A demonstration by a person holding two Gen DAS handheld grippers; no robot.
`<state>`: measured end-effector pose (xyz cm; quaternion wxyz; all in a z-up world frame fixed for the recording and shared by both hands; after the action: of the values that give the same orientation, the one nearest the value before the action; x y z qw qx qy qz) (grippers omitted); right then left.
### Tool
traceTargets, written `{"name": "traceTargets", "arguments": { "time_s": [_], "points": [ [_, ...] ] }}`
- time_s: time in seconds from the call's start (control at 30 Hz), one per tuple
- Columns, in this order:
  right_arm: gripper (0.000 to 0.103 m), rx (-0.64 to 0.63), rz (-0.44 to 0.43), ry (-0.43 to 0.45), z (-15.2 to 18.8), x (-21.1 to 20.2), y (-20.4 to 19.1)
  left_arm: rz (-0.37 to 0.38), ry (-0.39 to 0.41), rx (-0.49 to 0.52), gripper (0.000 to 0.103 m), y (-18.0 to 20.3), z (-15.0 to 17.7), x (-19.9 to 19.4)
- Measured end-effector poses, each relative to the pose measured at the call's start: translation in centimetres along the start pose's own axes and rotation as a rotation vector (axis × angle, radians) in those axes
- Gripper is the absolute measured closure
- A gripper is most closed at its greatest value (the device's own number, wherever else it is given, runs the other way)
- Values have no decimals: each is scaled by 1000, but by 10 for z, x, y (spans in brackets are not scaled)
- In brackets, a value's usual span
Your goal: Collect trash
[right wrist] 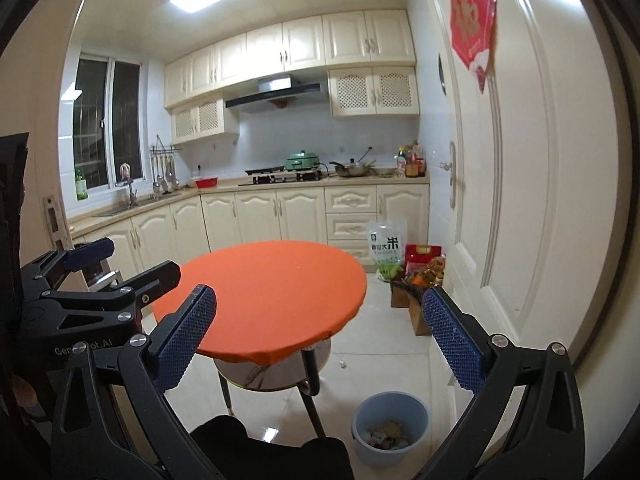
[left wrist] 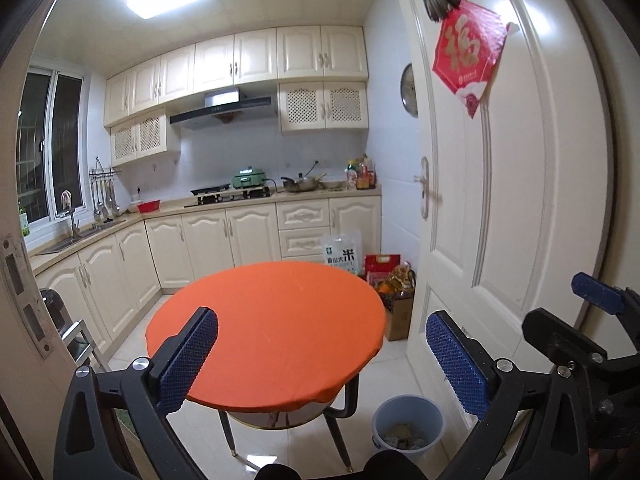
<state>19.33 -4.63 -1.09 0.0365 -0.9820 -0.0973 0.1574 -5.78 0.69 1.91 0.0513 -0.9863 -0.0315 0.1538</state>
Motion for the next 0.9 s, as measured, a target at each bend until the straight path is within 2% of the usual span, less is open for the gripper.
{"name": "traceTargets", "arguments": {
  "time_s": [0.47,0.9],
  "points": [
    [0,-39,24,27,-9,-4,-10,-55,36,-41,1,0,-1,-14],
    [0,-67,52,47,-15,-5,-16,-68,54,-69,1,-5,4,-15]
  ]
}}
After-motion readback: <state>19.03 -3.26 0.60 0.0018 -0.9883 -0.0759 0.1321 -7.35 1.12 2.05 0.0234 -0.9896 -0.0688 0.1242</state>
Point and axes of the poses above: each gripper's, at about its wrist camera, not at the fingertips, and x roughly the way its jaws point, y to its right, z to its underside, the point moved 8 cm from there along x, roughly the way its jaws point, and after that the axes turned 12 degrees about -z, right-handed, at the moved point
